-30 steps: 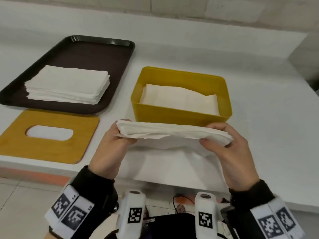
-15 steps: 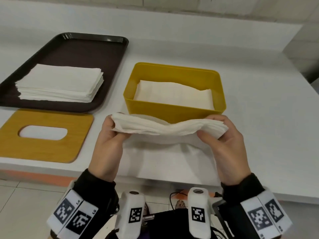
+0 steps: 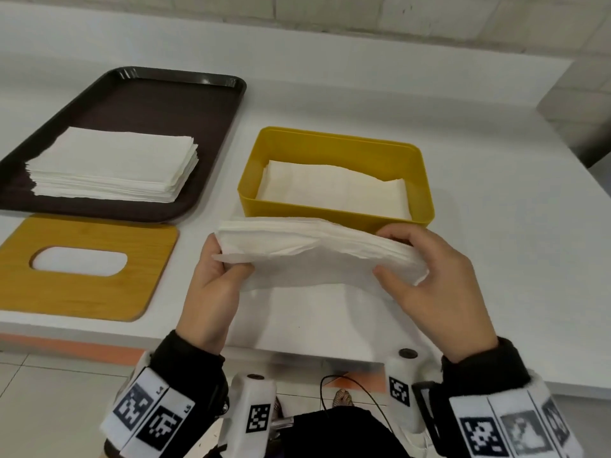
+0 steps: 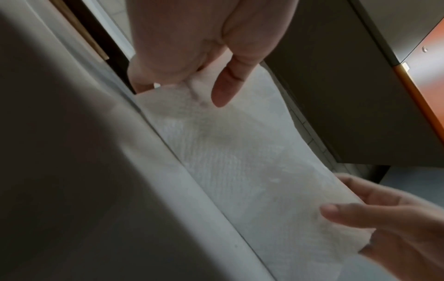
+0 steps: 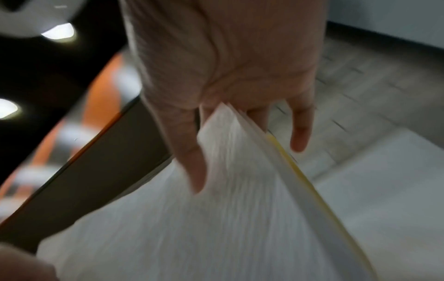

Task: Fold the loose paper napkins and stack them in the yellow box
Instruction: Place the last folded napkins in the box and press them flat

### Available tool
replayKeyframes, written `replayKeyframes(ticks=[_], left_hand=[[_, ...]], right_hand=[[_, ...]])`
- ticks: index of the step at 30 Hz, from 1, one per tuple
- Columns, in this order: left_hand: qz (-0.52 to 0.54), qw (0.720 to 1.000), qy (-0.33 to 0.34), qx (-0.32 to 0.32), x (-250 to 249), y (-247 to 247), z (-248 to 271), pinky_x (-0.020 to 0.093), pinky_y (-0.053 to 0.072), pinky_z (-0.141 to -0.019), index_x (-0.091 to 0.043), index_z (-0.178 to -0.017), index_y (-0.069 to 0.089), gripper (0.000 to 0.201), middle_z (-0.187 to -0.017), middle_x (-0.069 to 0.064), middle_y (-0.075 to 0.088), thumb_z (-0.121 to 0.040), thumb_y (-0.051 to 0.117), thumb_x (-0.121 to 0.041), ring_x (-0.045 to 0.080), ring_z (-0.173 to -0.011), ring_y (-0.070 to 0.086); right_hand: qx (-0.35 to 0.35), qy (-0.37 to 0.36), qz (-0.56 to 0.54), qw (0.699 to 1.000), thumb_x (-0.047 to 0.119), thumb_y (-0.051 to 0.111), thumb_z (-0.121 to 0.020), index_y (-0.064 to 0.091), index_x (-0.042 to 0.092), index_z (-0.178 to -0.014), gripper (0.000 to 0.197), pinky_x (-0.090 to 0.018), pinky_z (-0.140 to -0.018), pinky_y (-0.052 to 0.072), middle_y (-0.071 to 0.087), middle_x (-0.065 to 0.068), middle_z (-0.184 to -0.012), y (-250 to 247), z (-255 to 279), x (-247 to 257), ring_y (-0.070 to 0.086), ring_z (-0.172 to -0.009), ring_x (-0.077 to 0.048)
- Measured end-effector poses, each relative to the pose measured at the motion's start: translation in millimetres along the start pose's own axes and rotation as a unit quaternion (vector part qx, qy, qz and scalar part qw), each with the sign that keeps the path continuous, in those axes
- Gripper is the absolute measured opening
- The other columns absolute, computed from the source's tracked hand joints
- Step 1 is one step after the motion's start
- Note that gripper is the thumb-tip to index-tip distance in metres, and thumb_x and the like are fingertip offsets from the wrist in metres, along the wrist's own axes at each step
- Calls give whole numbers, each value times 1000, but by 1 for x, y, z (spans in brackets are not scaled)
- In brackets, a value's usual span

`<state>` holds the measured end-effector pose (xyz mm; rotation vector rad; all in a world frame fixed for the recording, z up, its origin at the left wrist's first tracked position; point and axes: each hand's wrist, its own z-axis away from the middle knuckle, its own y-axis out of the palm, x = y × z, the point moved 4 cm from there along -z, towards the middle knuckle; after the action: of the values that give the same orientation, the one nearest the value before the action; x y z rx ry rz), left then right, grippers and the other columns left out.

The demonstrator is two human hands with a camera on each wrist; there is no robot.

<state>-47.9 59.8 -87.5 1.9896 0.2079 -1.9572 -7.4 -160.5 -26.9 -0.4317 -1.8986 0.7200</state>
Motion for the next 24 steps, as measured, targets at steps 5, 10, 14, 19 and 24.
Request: replayKeyframes(ticks=[5, 10, 14, 19, 24], left_hand=[[-12, 1000, 6, 19, -1, 3, 0, 9, 47, -78, -24, -101, 61, 29, -94, -17, 70, -84, 53, -2, -2, -96, 62], [-25, 999, 20, 43, -3, 6, 1, 18, 47, -80, -16, -95, 57, 23, -91, -4, 65, -73, 51, -12, 7, -92, 61], [-17, 998, -10, 53, 2, 4, 0, 20, 49, -85, -25, -101, 45, 35, -101, -2, 55, -76, 60, -5, 0, -94, 59], [24, 997, -52, 56, 7, 3, -4, 47, 37, -105, -19, -113, 56, 44, -118, 8, 62, -73, 57, -35, 22, -117, 54], [45, 998, -27, 45, 2, 3, -5, 20, 42, -88, -25, -100, 51, 28, -100, -6, 61, -72, 54, -26, 7, -102, 55]], right_hand=[[105, -75, 220, 967, 36, 54, -76, 53, 31, -113, 38, -30, -80, 25, 65, 10, -99, 13, -11, 36, 61, -92, -16], [231, -127, 268, 927, 32, 36, -97, 35, 27, -122, 26, -33, -81, 28, 50, 9, -115, 41, -14, 65, 47, -110, -17], [234, -125, 288, 920, 14, 39, -95, 38, 18, -111, 16, -32, -70, 22, 37, 4, -91, 60, -16, 67, 45, -85, -21], [247, -141, 301, 910, 37, 24, -100, 30, 23, -121, 25, -33, -72, 21, 43, 3, -105, 60, -24, 72, 45, -94, -20], [253, -152, 322, 899, 35, 24, -100, 30, 26, -119, 22, -32, -71, 23, 47, 2, -110, 61, -34, 76, 50, -100, -22]])
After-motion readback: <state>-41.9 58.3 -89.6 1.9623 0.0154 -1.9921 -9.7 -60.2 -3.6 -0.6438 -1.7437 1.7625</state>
